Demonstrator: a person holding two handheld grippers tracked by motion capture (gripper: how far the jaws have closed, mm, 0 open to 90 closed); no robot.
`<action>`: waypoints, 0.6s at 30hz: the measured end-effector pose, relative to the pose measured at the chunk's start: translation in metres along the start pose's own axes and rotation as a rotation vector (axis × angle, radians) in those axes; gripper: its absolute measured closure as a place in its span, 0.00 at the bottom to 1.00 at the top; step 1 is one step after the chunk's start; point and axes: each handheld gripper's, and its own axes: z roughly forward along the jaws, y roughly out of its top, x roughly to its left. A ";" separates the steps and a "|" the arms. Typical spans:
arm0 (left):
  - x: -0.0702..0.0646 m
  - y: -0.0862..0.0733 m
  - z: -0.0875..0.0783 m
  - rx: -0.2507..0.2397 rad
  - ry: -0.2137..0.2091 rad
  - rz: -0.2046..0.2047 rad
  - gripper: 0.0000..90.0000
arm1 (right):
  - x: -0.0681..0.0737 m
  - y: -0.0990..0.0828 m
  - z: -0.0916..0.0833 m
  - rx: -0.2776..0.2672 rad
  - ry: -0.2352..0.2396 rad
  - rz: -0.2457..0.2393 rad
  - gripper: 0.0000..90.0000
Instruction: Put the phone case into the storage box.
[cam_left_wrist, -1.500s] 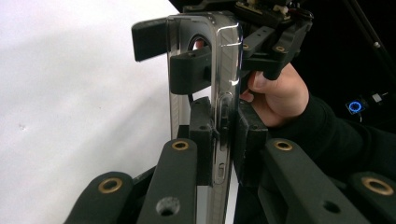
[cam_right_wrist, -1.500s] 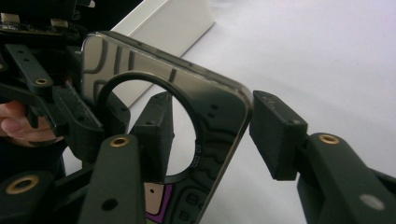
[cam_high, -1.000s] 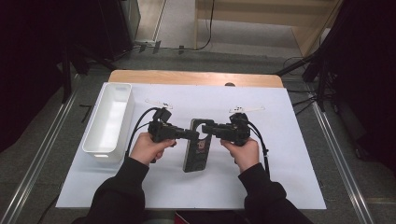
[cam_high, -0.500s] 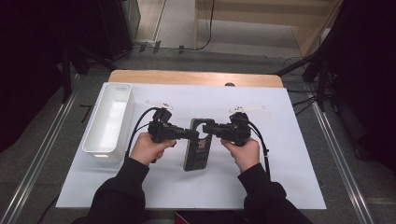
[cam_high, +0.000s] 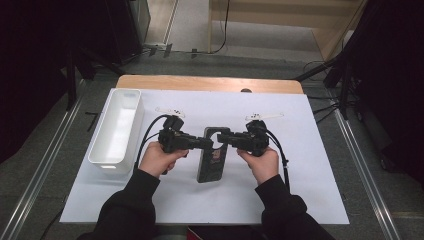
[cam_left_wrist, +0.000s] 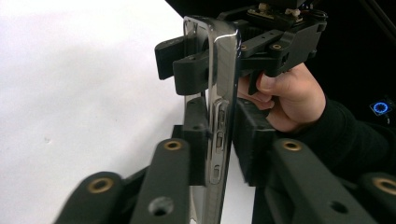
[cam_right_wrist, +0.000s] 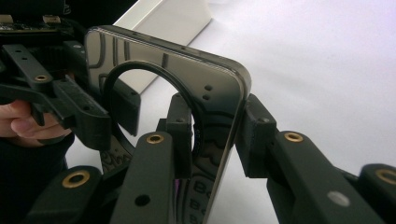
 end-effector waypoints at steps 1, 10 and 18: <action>-0.001 0.000 0.000 0.004 0.003 0.007 0.80 | 0.000 0.000 0.000 -0.001 -0.001 -0.002 0.76; -0.008 0.002 -0.002 -0.015 0.071 0.041 0.53 | 0.000 0.001 -0.003 -0.002 -0.003 0.000 0.76; -0.016 0.001 -0.008 -0.038 0.132 0.079 0.41 | 0.000 0.003 -0.005 0.006 -0.012 -0.001 0.76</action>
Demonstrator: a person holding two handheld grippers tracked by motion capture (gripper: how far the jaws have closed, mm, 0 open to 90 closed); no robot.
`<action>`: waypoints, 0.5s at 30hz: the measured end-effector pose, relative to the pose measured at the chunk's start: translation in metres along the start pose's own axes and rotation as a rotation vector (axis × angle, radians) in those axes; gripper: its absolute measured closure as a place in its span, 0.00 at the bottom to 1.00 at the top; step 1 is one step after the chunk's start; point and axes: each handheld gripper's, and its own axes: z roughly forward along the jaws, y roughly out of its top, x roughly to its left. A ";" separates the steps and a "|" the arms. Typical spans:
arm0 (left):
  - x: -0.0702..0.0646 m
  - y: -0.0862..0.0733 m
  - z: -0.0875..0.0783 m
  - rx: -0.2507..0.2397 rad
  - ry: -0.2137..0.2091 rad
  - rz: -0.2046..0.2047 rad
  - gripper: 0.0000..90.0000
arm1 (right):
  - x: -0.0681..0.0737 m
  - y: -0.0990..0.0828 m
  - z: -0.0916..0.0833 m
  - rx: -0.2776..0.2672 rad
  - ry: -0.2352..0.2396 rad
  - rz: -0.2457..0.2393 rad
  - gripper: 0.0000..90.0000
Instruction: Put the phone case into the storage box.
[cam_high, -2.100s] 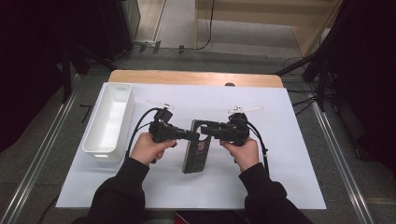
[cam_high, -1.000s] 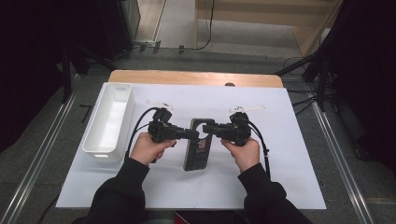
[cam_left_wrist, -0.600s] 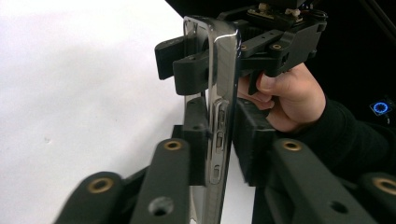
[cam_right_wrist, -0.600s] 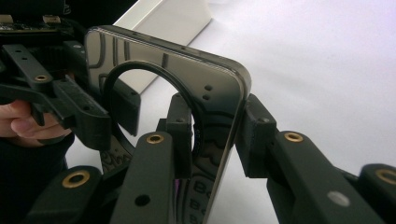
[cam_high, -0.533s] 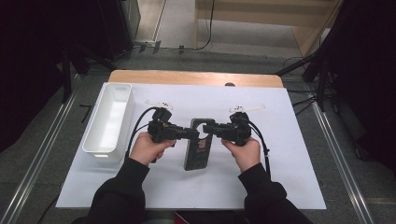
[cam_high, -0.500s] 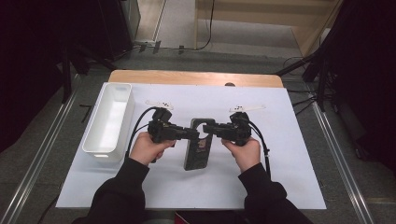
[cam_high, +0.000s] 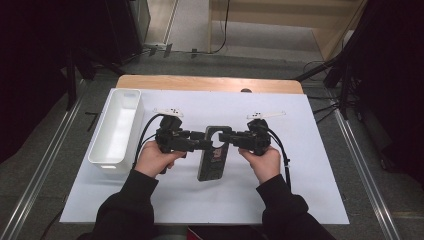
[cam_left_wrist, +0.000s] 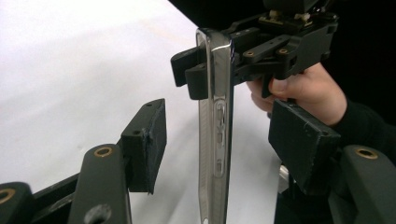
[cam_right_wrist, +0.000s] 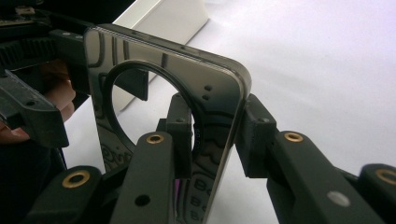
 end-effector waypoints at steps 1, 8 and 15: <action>-0.001 0.000 0.000 -0.001 0.005 0.007 0.37 | 0.000 0.000 0.000 0.000 -0.002 0.000 0.76; -0.004 -0.001 -0.003 -0.021 0.046 0.028 0.35 | -0.001 0.001 -0.003 0.000 -0.014 0.001 0.76; -0.007 -0.003 -0.007 -0.044 0.086 0.055 0.31 | -0.001 0.003 -0.005 0.000 -0.030 0.001 0.76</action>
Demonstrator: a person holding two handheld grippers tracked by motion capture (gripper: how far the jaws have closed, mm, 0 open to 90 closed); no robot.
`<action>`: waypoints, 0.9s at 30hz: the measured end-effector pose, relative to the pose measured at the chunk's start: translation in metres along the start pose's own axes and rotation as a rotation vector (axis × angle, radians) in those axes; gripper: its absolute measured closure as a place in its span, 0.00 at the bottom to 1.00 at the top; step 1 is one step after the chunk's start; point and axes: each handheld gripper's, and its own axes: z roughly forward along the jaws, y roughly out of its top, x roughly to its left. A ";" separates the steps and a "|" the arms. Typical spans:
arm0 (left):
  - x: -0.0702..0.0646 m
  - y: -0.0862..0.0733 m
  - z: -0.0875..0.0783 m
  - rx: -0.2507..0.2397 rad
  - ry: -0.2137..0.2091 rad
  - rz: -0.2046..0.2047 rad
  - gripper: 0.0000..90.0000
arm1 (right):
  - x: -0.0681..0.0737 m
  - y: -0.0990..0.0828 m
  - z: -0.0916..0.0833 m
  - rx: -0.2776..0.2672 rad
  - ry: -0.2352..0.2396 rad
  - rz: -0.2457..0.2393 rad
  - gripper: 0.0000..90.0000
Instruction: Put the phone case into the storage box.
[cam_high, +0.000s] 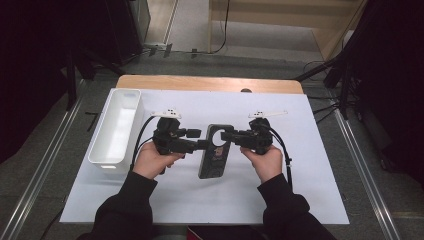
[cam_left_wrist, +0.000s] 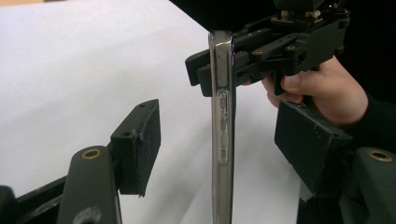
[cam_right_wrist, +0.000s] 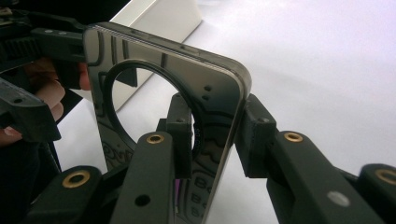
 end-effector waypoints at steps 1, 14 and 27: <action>-0.001 0.000 0.000 -0.001 0.018 0.008 0.28 | 0.000 0.000 0.000 -0.002 -0.001 0.001 0.76; -0.011 -0.006 -0.002 -0.019 0.127 0.033 0.28 | 0.001 0.002 0.005 0.013 -0.031 0.000 0.76; -0.016 -0.005 -0.001 -0.061 0.246 0.024 0.28 | 0.004 0.012 0.010 0.013 -0.079 -0.012 0.76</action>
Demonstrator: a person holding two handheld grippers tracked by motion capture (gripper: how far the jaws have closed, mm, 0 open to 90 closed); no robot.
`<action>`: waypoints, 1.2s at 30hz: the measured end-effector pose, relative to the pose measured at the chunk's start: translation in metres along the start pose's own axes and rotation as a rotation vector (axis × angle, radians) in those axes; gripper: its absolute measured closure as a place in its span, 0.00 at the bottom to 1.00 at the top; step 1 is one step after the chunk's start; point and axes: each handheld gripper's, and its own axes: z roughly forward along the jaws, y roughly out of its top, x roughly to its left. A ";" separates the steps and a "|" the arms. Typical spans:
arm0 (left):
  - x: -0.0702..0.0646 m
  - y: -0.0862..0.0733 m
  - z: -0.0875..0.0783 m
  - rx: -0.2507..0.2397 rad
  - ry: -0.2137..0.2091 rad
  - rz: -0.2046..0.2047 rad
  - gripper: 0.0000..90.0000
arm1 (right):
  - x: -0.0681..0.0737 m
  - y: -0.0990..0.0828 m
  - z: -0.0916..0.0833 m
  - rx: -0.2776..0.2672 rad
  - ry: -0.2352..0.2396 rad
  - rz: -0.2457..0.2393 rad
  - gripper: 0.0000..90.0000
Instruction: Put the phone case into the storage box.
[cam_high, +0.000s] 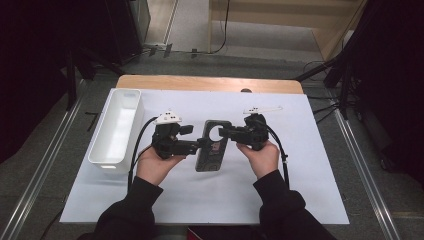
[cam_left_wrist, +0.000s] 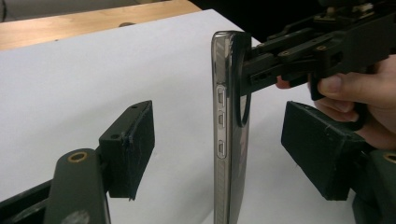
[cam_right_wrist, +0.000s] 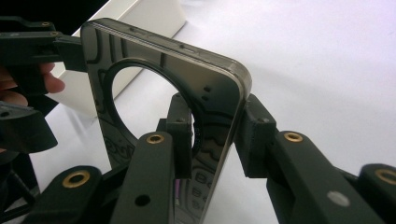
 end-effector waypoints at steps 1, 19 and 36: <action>0.000 0.000 0.001 0.001 0.007 -0.001 0.28 | 0.000 0.000 0.000 0.000 0.000 0.000 0.76; 0.005 0.006 0.011 -0.044 0.080 -0.043 0.33 | 0.006 0.013 0.007 0.008 -0.058 -0.003 0.76; 0.004 0.012 0.017 -0.056 0.184 -0.031 0.37 | 0.015 0.022 0.014 0.009 -0.101 0.009 0.76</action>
